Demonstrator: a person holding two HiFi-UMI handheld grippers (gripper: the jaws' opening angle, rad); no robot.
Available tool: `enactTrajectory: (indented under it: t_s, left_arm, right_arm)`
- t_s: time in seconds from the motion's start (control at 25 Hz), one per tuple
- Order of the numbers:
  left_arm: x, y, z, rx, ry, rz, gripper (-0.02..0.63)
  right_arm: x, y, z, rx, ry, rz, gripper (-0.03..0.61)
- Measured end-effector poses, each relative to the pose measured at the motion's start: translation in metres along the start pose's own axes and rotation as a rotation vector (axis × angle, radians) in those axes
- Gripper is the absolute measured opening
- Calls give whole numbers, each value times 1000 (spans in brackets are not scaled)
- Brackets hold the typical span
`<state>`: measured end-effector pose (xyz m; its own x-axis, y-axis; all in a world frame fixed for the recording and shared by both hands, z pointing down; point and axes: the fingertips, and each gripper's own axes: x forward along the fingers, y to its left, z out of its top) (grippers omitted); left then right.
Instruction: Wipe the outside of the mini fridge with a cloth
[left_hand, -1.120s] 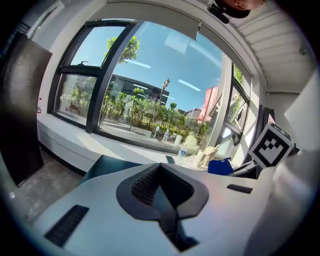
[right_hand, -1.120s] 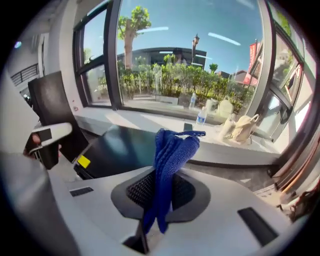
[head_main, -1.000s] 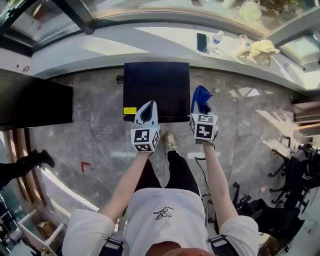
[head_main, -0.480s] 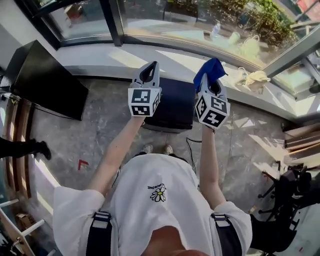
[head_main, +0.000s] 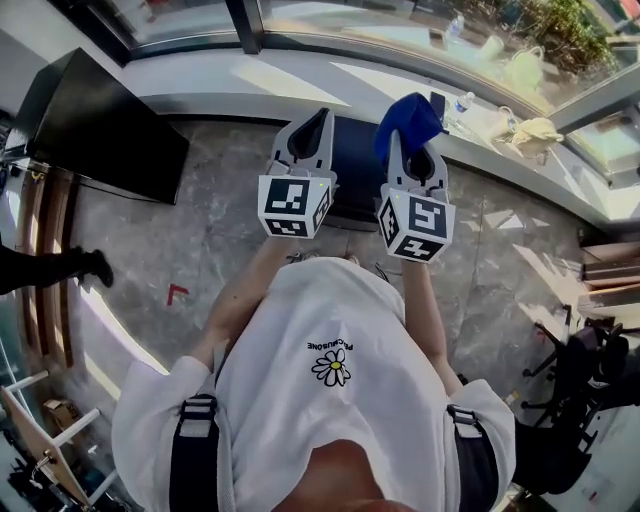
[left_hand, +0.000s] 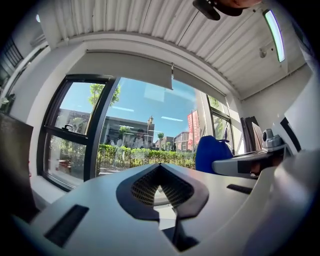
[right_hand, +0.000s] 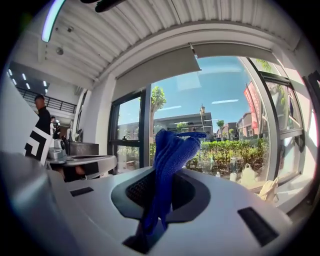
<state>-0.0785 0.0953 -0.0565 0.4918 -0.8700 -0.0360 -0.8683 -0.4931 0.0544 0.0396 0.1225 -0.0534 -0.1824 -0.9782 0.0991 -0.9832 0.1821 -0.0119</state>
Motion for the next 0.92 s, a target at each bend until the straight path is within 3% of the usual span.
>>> enactTrajectory:
  t_s: [0.28,0.92]
  left_arm:
    - [-3,8,1,-11,-25,15,5]
    - [-3,-7,-8,-29,-42,-6,5]
  right_arm:
    - [-6,16,-8,-70,24,22,61]
    - [-13,2,-30,-130,69,11,61]
